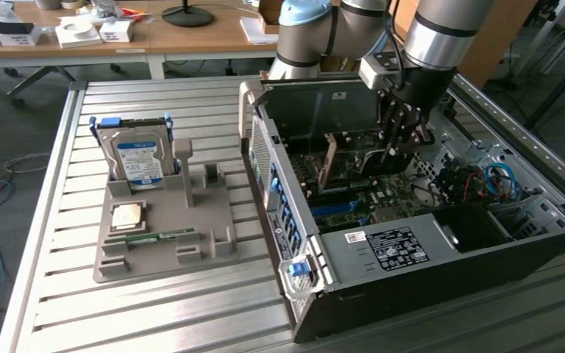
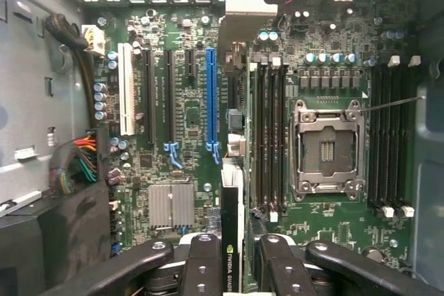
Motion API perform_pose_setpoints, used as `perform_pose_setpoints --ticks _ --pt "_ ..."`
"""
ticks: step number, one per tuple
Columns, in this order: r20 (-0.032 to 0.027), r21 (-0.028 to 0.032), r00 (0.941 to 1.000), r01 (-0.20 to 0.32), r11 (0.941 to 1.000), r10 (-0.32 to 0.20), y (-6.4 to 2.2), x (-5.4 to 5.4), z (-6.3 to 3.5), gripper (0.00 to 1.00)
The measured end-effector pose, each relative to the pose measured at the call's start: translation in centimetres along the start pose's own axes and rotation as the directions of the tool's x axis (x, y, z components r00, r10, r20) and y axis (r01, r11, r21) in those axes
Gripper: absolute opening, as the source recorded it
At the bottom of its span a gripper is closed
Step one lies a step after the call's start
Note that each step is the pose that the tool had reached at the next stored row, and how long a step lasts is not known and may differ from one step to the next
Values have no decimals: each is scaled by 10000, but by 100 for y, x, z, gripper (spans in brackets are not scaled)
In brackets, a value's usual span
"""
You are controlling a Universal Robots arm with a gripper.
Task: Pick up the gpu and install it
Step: 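Insert the gpu into the slot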
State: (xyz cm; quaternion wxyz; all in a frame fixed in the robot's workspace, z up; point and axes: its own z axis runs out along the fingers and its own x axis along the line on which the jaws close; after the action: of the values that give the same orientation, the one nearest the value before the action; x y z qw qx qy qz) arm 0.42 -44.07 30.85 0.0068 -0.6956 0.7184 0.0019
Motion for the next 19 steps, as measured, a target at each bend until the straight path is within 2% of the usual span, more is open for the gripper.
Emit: perform_pose_setpoints --ticks 7,19 --pt "1 1 10000 -2 10000 2 -1 70 0 26" --pt "0 1 10000 -13 10000 13 7 70 3 26"
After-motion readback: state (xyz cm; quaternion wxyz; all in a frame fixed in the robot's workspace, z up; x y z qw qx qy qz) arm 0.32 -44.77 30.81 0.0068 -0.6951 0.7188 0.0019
